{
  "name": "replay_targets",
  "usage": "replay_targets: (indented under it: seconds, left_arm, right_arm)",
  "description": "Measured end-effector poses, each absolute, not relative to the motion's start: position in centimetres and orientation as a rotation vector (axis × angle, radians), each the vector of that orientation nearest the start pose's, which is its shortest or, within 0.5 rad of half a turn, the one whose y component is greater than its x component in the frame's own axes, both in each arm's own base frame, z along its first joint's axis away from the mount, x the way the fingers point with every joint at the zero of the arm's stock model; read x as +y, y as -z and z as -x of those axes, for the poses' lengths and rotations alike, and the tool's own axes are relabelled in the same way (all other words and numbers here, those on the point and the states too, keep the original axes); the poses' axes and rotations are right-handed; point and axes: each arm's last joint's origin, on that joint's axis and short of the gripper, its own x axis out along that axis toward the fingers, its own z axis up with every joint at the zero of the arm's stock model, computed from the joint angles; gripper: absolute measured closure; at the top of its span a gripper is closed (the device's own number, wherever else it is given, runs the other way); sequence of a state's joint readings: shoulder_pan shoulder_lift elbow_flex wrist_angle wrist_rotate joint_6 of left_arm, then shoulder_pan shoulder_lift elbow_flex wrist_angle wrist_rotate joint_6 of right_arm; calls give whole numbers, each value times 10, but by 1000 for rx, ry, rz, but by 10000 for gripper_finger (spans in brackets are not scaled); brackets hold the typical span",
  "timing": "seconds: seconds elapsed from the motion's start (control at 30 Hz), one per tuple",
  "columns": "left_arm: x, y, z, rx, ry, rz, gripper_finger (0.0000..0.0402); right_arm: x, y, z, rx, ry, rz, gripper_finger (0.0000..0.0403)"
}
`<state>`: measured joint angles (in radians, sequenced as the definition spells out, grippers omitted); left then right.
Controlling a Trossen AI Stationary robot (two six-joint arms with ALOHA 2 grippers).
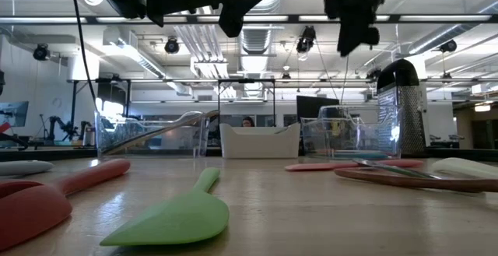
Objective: Pick & Place Kitchen Items
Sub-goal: Put the dark blue table knife into the white bin
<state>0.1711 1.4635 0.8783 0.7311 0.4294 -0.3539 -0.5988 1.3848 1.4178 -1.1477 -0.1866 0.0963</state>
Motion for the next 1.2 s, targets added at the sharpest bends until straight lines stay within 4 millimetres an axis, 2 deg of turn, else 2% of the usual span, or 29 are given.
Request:
replay_targets:
  seconds: [0.27,0.53,0.77,0.9,1.03,1.2]
  left_arm:
    - [43,-293,-320,-79,280,345,131]
    - [43,-288,-320,-31,270,344,131]
    - [43,-283,-320,18,261,332,131]
    - [43,-280,-319,65,252,320,131]
    - [43,-273,-319,128,243,313,131]
    - [41,-263,-317,205,239,313,131]
  right_arm:
    - [-70,-382,-195,883,262,-445,320]
    - [-12,-386,-178,834,182,-524,340]
    - [38,-369,-178,864,244,-518,350]
    - [71,-354,-187,839,283,-504,351]
    - [104,-332,-198,826,364,-450,346]
    - [132,-299,-217,858,496,-442,337]
